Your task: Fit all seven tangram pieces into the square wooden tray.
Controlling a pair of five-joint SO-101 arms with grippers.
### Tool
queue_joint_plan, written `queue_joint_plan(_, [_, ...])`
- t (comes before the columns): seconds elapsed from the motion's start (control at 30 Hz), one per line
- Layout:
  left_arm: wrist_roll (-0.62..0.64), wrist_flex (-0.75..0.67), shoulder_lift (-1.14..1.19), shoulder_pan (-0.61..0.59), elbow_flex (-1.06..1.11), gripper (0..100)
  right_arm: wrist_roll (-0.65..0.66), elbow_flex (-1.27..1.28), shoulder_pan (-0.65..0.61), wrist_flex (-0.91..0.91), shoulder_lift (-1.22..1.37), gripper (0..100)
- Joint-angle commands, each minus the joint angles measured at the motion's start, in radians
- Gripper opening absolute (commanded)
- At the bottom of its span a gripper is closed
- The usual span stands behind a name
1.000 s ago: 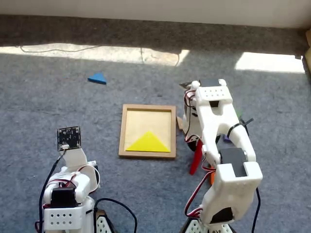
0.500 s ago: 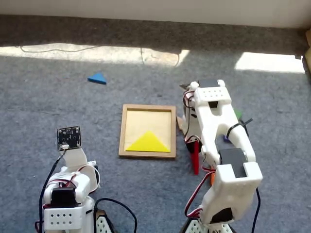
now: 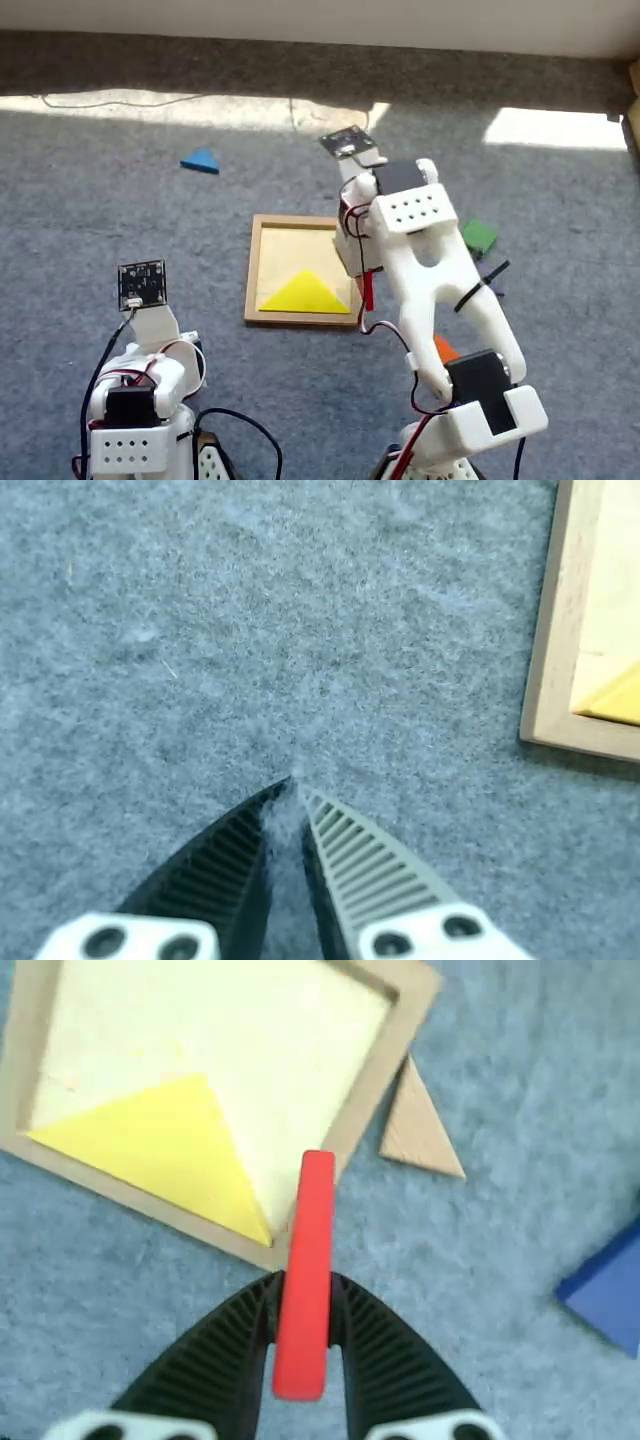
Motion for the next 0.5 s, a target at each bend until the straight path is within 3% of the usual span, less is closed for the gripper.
queue_joint_plan(0.0, [-0.008, 0.005, -0.016, 0.015, 0.019, 0, 0.051, -0.007, -0.065, -0.11, -0.061, 0.5])
queue_joint_plan(0.2, [-0.008, 0.005, -0.016, 0.015, 0.019, 0, 0.244, -0.004, -0.125, -0.197, -0.059, 0.5])
queue_joint_plan(0.47, [-0.008, 0.005, -0.016, 0.015, 0.019, 0, 0.265, -0.012, -0.124, -0.189, 0.084, 0.5])
